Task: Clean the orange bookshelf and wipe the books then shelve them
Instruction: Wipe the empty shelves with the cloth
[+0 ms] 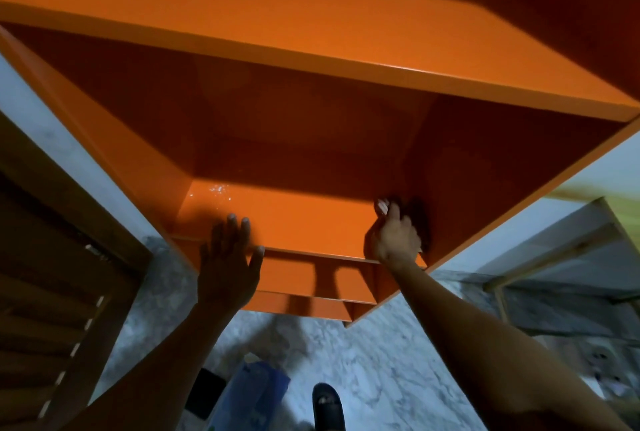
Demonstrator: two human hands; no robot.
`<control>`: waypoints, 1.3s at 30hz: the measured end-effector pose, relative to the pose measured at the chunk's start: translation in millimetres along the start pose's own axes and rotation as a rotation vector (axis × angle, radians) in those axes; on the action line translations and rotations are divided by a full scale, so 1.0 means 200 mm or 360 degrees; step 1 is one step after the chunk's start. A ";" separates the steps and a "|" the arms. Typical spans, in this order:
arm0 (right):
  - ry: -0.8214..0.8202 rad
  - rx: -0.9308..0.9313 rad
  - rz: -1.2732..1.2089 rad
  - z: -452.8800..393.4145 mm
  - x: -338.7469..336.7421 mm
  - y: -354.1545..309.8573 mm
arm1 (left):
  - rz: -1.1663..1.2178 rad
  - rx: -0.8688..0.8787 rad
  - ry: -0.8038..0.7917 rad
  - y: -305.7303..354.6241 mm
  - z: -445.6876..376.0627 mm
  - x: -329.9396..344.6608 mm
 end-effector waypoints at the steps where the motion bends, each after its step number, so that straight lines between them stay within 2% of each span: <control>1: 0.0039 0.0017 -0.0004 -0.02 0.01 -0.02 | 0.0003 0.0003 -0.0008 0.00 0.00 0.00; 4: 0.0035 0.0059 -0.0006 -0.09 0.06 -0.08 | 0.0014 0.0011 0.0028 0.00 -0.01 -0.03; 7: 0.0049 -0.0119 0.0094 -0.12 0.15 -0.20 | 0.0035 -0.0001 0.0057 0.00 0.00 -0.03; 11: 0.0102 -0.0560 0.0053 -0.01 0.24 -0.46 | 0.0017 0.0024 0.0032 0.00 0.01 -0.03; 14: -0.0122 -0.0926 0.0105 0.14 0.34 -0.63 | 0.0040 0.0048 0.0088 -0.02 0.02 -0.06; 17: -0.0175 -0.1413 0.0113 0.38 0.41 -0.74 | 0.0175 -0.0111 0.0213 -0.12 0.03 -0.09; 19: -0.0188 -0.1685 0.0118 0.54 0.43 -0.77 | 0.0139 -0.0196 0.0205 -0.21 0.04 -0.07; 21: -0.0180 -0.1833 0.0029 0.63 0.41 -0.79 | 0.0044 -0.0214 0.0157 -0.26 0.05 -0.06; 24: -0.0360 -0.2031 -0.0218 0.71 0.35 -0.86 | 0.0114 -0.0219 0.0250 -0.30 0.03 -0.11; 26: -0.0391 -0.1997 -0.0429 0.69 0.29 -0.91 | 0.0159 -0.0192 0.0296 -0.30 0.03 -0.16; 27: -0.0387 -0.1849 -0.0620 0.61 0.25 -0.92 | 0.0171 -0.0174 0.0313 -0.30 0.03 -0.17; 29: -0.0469 -0.1358 -0.1156 0.40 0.15 -0.92 | 0.0176 -0.0145 0.0278 -0.28 0.03 -0.19; 30: -0.0409 -0.1190 -0.1358 0.28 0.10 -0.90 | 0.0183 -0.0134 0.0266 -0.27 0.03 -0.20; 31: -0.0176 -0.1109 -0.1322 0.17 0.03 -0.87 | 0.0197 -0.0119 0.0257 -0.27 0.03 -0.19; 32: 0.0033 -0.1110 -0.1096 0.06 0.01 -0.84 | 0.0209 -0.0111 0.0246 -0.27 0.04 -0.19; 33: 0.0099 -0.1129 -0.0870 -0.04 0.04 -0.81 | 0.0218 -0.0107 0.0239 -0.27 0.04 -0.18; 37: -0.0189 -0.1030 -0.0201 -0.23 0.32 -0.72 | 0.0223 -0.0081 0.0244 -0.29 0.04 -0.16; 39: -0.0147 -0.0965 0.0069 -0.26 0.44 -0.72 | 0.0187 -0.0068 0.0244 -0.30 0.04 -0.16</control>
Point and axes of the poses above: each hand's wrist, its own z-axis away from the middle knuckle, its own x-axis out of the palm, y = z × x, the point moved 8 cm from there along -z, towards the middle knuckle, and after that the axes turned 1 degree about -y, right-handed, at the moved point
